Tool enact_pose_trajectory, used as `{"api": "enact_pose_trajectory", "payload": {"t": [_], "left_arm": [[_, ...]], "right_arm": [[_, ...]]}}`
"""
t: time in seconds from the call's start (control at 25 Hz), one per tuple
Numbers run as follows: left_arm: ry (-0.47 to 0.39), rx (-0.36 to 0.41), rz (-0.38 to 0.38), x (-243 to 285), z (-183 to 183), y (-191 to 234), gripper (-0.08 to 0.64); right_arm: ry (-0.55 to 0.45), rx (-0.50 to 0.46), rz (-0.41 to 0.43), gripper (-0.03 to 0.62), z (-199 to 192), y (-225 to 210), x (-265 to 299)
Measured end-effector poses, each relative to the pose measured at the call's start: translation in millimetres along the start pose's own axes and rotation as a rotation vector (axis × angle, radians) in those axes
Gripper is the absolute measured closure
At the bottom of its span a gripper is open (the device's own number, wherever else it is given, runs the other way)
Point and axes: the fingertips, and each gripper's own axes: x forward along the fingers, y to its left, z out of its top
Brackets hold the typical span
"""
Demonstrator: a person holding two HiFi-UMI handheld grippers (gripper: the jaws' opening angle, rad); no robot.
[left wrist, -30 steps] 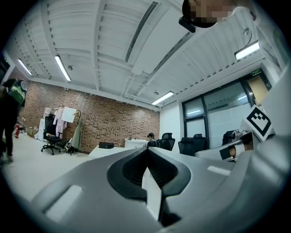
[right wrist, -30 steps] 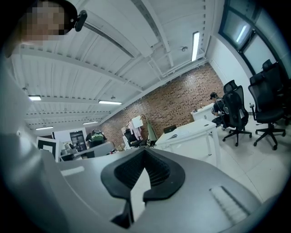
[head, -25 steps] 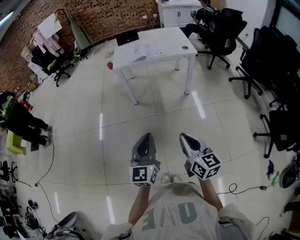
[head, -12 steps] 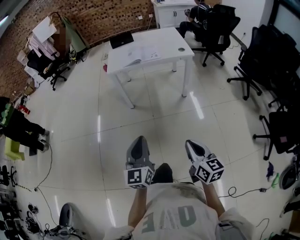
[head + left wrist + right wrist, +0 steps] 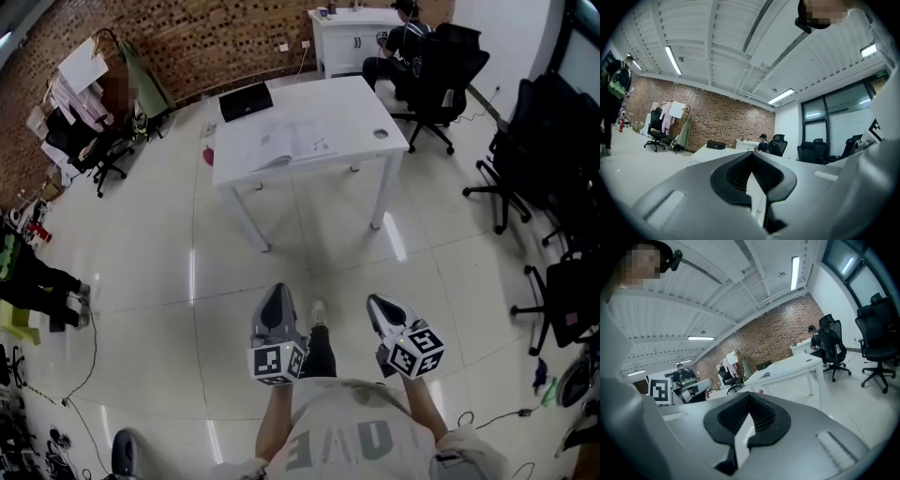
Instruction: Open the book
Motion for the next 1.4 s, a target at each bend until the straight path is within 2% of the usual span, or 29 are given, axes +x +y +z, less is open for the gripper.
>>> {"api": "enact_pose_trajectory", "payload": {"t": [0.24,0.36,0.44,0.64,0.92,1.16,1.4], "left_arm": [[-0.043,0.047,-0.075,161.3,51.9,67.1,0.549],[-0.067,0.091,-0.107,225.8,76.2,92.5,0.548],[-0.075,0.085,-0.106,258.5,81.2,108.5,0.549],[-0.022,0.052,-0.088,312.7,68.2,129.9,0.549],[-0.002,0.030,-0.060,375.5,52.3,136.0,0.549],[0.007,0.046,-0.055,421.8,48.1,129.6,0.549],[0.018,0.026,-0.067,445.2,40.0,126.0,0.549]], "right_arm": [[-0.070,-0.044,0.020,0.588,112.4,-32.2,163.2],[-0.087,-0.044,0.013,0.588,153.1,-45.7,228.0],[-0.090,-0.039,0.009,0.588,170.5,-54.4,261.7],[-0.070,-0.018,-0.003,0.588,187.3,-76.9,316.4],[-0.031,0.022,0.026,0.588,200.1,-113.0,363.9],[-0.003,0.027,0.048,0.588,212.3,-138.7,389.7],[0.011,0.026,0.041,0.588,218.1,-158.8,408.1]]}}
